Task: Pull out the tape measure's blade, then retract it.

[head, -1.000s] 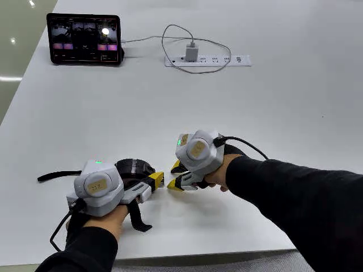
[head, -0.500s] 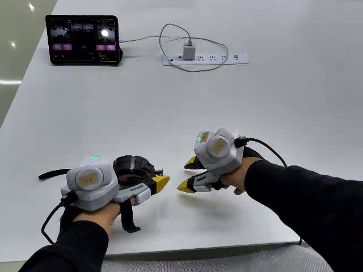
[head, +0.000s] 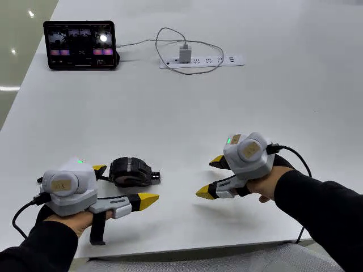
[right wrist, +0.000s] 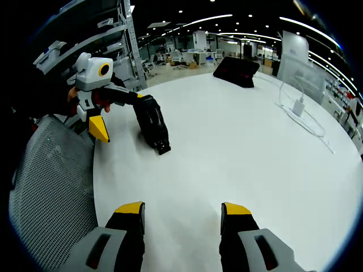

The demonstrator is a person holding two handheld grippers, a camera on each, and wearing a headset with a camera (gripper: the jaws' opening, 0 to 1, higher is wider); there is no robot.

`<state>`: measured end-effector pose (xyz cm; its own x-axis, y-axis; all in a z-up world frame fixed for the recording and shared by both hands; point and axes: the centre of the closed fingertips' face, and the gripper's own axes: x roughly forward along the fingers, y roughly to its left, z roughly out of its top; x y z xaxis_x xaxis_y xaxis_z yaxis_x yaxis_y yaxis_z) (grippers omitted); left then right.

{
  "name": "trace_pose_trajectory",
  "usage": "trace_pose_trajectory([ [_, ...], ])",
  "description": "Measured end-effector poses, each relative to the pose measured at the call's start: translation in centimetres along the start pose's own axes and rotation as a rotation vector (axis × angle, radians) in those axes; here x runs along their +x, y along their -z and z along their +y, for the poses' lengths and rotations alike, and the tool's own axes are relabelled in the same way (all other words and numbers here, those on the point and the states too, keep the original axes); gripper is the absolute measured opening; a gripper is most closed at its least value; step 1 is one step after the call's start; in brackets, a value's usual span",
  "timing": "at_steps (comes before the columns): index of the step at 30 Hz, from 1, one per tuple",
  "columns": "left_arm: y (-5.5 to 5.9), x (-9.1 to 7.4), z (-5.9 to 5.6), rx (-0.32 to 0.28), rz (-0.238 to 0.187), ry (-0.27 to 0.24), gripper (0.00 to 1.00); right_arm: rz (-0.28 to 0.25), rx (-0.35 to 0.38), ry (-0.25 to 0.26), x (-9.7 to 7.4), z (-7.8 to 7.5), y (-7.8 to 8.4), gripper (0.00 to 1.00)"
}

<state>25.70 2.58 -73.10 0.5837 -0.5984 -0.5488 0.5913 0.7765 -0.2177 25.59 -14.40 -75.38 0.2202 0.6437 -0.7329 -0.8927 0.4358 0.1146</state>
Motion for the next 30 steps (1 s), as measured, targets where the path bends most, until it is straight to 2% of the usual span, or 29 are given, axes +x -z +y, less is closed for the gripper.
trace_pose_trajectory([
  [2,0.3,-0.4,0.4,-0.005,0.022,0.0,0.99,-0.012,0.006,0.007,-0.8,-0.2,0.4,0.53],
  [8,0.4,-1.5,1.1,0.005,0.027,-0.004,0.99,-0.011,0.002,0.027,-3.0,-0.9,2.2,0.58],
  [10,1.0,-1.8,1.2,0.006,0.06,0.0,0.99,-0.01,0.005,0.036,-3.8,-1.2,2.6,0.6],
  [12,1.1,-2.0,1.2,0.005,0.068,0.011,0.99,-0.015,0.001,0.047,-4.3,-1.5,2.7,0.65],
  [18,2.7,-3.1,1.5,0.03,0.116,0.028,0.99,-0.02,-0.016,0.085,-6.1,-2.3,4.2,0.71],
  [22,2.9,-3.8,2.1,0.049,0.124,0.017,0.99,-0.025,0.006,0.094,-7.0,-2.7,5.8,0.74],
  [25,3.2,-4.1,2.5,0.057,0.146,0.007,0.99,-0.029,0.042,0.104,-7.9,-3.1,7.3,0.77],
  [30,2.9,-4.6,2.9,0.066,0.138,0.001,0.99,-0.02,0.058,0.141,-9.6,-3.7,9.0,0.81],
])
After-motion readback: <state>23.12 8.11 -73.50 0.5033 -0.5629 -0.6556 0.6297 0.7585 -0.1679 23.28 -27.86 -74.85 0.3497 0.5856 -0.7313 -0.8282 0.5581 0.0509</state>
